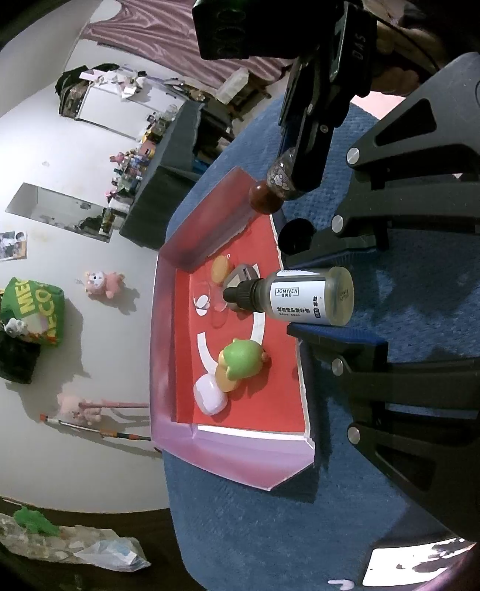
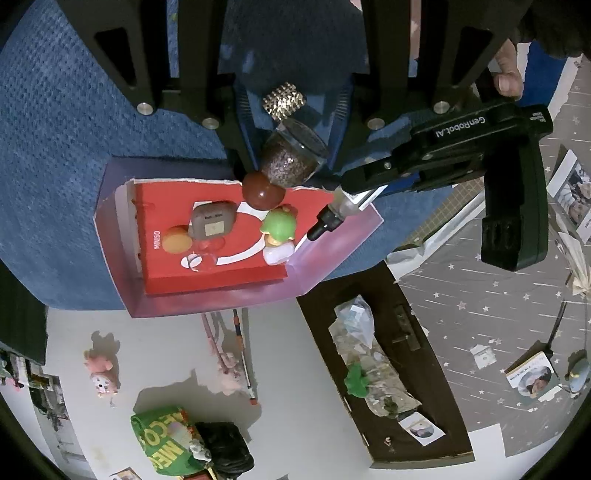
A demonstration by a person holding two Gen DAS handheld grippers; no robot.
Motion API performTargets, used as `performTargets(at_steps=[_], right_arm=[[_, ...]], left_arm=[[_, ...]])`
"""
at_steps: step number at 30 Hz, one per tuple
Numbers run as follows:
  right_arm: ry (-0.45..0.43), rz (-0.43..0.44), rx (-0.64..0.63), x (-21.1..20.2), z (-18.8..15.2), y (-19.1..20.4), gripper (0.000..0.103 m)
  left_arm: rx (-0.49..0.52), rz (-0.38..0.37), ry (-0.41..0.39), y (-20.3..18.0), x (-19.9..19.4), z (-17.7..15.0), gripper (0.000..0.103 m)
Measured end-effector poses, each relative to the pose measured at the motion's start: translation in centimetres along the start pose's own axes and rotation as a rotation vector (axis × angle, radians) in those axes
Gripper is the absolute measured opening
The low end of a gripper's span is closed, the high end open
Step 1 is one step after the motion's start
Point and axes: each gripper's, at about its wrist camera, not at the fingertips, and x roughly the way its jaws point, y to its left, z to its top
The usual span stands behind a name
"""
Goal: Organize rigid objects
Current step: 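Lift the white bottle with left tool while right tool lifts the jar toward the tray, then carry the white bottle with left tool while right tool carries the glass jar into the tray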
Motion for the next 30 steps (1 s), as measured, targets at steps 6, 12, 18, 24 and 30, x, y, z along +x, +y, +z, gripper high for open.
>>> performTargets(at_steps=[6, 12, 18, 24, 30], right_arm=[[0.021, 0.020, 0.004, 0.7, 1.1, -0.5, 0.041], [0.044, 0.026, 0.004, 1.9, 2.5, -1.2, 0.041], [0.069, 0.011, -0.012, 3.4, 3.7, -1.6, 0.041], [0.115, -0.003, -0.014, 5.2, 4.3, -2.1, 0.041], [0.177, 0.005, -0.006, 7.2, 4.5, -2.7, 0.041]], left_arm=[[0.002, -0.019, 0.033, 0.3, 0.9, 1.3, 0.027], [0.001, -0.035, 0.057, 0.9, 2.0, 2.8, 0.027], [0.002, -0.034, 0.098, 1.2, 3.5, 3.3, 0.027], [-0.013, -0.034, 0.141, 1.9, 5.2, 3.3, 0.027], [-0.032, -0.037, 0.168, 2.9, 6.3, 3.4, 0.027]])
